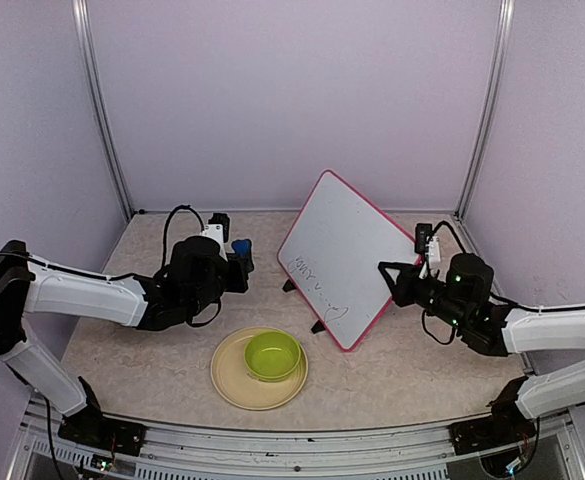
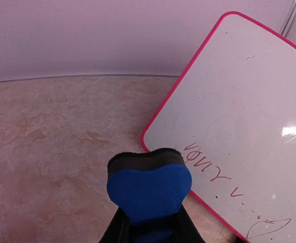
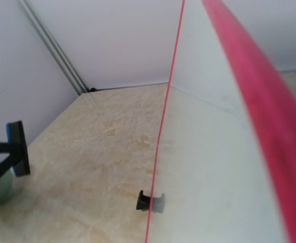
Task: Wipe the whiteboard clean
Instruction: Erase the center of the whiteboard.
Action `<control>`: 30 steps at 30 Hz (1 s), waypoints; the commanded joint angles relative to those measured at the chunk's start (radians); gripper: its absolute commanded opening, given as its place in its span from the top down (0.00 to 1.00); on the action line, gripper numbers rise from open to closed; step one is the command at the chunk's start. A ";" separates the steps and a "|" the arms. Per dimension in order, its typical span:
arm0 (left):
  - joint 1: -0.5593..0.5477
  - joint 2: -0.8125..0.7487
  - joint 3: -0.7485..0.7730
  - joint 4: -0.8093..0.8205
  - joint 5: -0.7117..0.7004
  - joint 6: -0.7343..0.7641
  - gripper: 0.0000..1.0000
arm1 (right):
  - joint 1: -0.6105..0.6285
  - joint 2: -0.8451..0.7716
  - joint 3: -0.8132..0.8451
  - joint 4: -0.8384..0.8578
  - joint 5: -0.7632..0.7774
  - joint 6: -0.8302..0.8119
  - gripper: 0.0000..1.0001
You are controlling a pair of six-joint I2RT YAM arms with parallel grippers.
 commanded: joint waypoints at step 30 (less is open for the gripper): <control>-0.099 0.439 0.387 0.164 0.261 0.123 0.99 | -0.031 -0.517 -0.035 -0.362 -0.011 -0.207 1.00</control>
